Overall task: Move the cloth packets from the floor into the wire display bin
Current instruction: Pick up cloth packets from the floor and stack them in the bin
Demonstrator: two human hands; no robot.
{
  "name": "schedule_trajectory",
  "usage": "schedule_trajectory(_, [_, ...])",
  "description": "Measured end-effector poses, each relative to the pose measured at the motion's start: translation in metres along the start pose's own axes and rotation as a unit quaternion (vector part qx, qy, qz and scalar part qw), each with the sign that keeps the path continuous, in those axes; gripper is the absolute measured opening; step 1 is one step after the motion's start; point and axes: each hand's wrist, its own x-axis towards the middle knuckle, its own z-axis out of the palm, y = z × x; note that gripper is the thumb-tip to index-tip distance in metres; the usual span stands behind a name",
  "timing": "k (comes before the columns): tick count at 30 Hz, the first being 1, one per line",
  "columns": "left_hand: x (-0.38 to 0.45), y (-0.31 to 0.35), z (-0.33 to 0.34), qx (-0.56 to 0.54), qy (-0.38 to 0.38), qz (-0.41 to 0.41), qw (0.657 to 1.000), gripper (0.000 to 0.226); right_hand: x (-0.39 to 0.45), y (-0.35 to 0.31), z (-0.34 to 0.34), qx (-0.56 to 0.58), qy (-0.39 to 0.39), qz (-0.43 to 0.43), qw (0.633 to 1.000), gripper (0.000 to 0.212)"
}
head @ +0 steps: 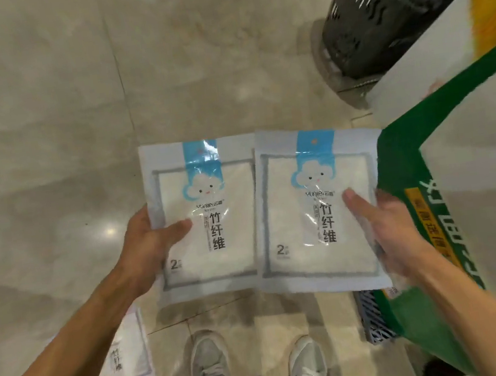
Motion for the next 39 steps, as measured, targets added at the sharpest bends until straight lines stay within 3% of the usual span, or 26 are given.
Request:
schedule_trajectory(7, [-0.135,0.161,-0.09,-0.074,0.057,0.015,0.996,0.029,-0.137,-0.171,0.051,-0.032,-0.046,-0.005,0.998,0.026])
schedule_trajectory(10, [-0.199,0.225,-0.137,-0.103,0.084,0.037,0.99,0.04,-0.195,-0.243,0.085,-0.049,-0.082,-0.023,0.995,0.029])
schedule_trajectory(14, [-0.287,0.297,-0.194,-0.155,0.107,0.071,0.98,0.049,-0.275,-0.325,0.138,-0.068,-0.145,-0.059,0.985,0.049])
schedule_trajectory(18, [-0.378,0.345,-0.239,-0.171,0.131,0.108,0.97,0.046,-0.354,-0.388,0.184,-0.087,-0.207,-0.105,0.969,0.026])
schedule_trajectory(29, [-0.57,0.364,-0.293,-0.247,0.275,0.157,0.916,0.047,-0.467,-0.464,0.256,-0.17,-0.323,-0.176,0.914,0.023])
schedule_trajectory(39, [-0.673,0.341,-0.2,-0.302,0.441,0.173,0.827,0.043,-0.493,-0.486,0.262,-0.219,-0.484,-0.21,0.821,0.023])
